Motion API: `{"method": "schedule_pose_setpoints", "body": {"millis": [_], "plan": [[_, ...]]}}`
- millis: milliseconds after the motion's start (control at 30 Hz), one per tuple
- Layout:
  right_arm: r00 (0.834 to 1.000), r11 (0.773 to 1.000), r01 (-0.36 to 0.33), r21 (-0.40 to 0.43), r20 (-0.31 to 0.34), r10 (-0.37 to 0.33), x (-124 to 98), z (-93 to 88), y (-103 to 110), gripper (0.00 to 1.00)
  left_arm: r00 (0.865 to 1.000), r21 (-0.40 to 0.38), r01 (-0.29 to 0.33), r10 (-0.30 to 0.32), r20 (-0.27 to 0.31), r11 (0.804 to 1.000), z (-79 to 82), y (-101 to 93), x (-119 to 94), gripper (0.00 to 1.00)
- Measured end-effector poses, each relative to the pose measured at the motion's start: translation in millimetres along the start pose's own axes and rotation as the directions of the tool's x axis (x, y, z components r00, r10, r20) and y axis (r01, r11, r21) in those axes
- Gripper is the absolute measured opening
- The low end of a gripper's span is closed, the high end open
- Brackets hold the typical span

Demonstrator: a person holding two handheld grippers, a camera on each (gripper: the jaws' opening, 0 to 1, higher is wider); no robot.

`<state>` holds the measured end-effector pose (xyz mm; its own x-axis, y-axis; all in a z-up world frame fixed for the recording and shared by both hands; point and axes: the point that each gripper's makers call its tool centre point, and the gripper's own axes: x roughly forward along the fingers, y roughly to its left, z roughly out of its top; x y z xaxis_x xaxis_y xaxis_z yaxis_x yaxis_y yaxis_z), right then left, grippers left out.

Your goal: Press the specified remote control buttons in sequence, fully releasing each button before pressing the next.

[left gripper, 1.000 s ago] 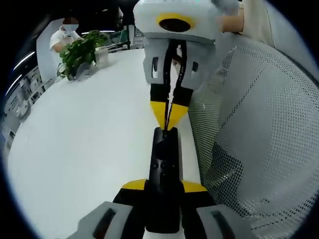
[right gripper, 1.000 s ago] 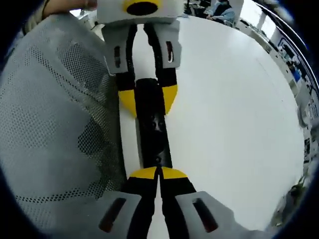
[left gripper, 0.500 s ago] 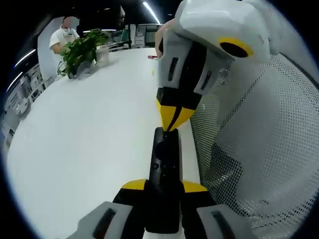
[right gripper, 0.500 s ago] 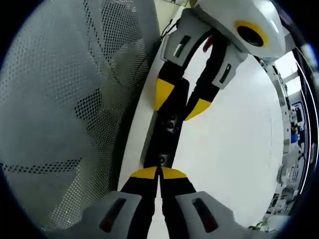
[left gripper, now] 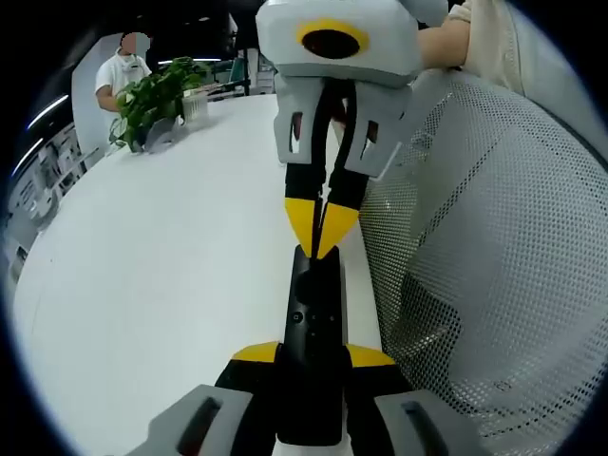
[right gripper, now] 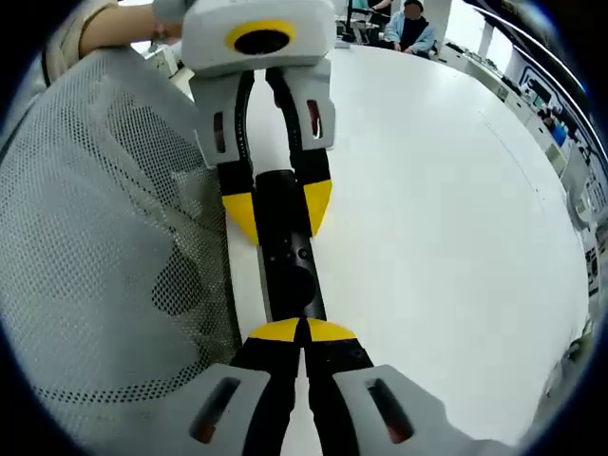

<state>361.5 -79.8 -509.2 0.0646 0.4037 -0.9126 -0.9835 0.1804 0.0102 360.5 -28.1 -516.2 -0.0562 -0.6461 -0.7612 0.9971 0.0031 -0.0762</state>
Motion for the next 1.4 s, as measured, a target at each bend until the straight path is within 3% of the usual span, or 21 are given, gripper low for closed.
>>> {"method": "schedule_pose_setpoints", "body": {"millis": [100,167,233,267,333,500,567,633,733,800,867,1000,1233,1400], "plan": [[1.000,1.000,0.004,-0.010,-0.011,-0.004,0,-0.9,0,0.00,1.000,0.000,0.000,0.000,-0.001,1.000,0.0,-0.1,0,0.24],[0.999,0.997,0.002,-0.081,-0.032,-0.004,0,-0.4,0,0.00,1.000,0.001,0.001,-0.001,-0.001,1.000,-0.1,-0.2,0,0.24],[0.998,0.968,-0.005,-0.250,-0.065,-0.012,1,0.3,2,0.00,1.000,0.001,0.001,-0.001,0.000,1.000,-0.2,-0.2,0,0.24],[0.996,0.938,-0.013,-0.346,-0.084,-0.017,1,0.6,3,0.00,1.000,0.001,0.002,-0.002,0.001,1.000,-0.2,-0.2,0,0.24],[0.993,0.894,-0.031,-0.448,-0.118,-0.025,2,0.2,4,0.00,1.000,-0.004,0.003,-0.003,0.005,1.000,-0.2,-0.2,0,0.24],[0.989,0.846,-0.067,-0.529,-0.144,-0.012,3,0.2,4,0.00,1.000,-0.005,0.004,-0.004,0.015,1.000,-0.3,-0.2,0,0.24],[0.991,0.865,-0.075,-0.496,-0.133,0.010,2,-0.3,3,0.00,1.000,-0.005,0.005,-0.005,0.017,1.000,-0.5,-0.2,0,0.25],[0.994,0.914,-0.069,-0.400,-0.100,0.031,2,0.1,3,0.00,1.000,-0.003,0.006,-0.006,0.015,1.000,-0.1,-0.3,0,0.25],[0.998,0.959,-0.066,-0.277,-0.035,0.059,2,0.4,2,0.00,1.000,0.013,0.005,-0.005,0.004,1.000,0.1,-0.9,0,0.25],[0.997,0.984,-0.077,-0.164,0.004,0.078,1,0.6,1,0.00,1.000,0.022,0.003,-0.003,-0.003,1.000,0.1,-1.0,1,0.25],[0.995,0.993,-0.080,-0.086,0.055,0.085,1,1.3,-1,0.00,1.000,0.022,0.003,-0.003,-0.004,1.000,-0.3,-0.6,0,0.25],[0.993,0.996,-0.080,-0.033,0.087,0.082,1,1.3,-1,0.00,1.000,-0.007,0.008,-0.008,0.022,1.000,-0.2,0.2,-1,0.25],[0.994,0.995,-0.070,-0.075,0.078,0.076,7,15.4,4,0.00,1.000,0.000,0.006,-0.006,0.018,1.000,0.3,0.0,0,0.25],[0.998,0.968,-0.070,-0.242,-0.016,0.068,7,13.4,5,0.00,1.000,0.000,0.006,-0.006,0.019,1.000,0.4,-0.1,0,0.25]]}}
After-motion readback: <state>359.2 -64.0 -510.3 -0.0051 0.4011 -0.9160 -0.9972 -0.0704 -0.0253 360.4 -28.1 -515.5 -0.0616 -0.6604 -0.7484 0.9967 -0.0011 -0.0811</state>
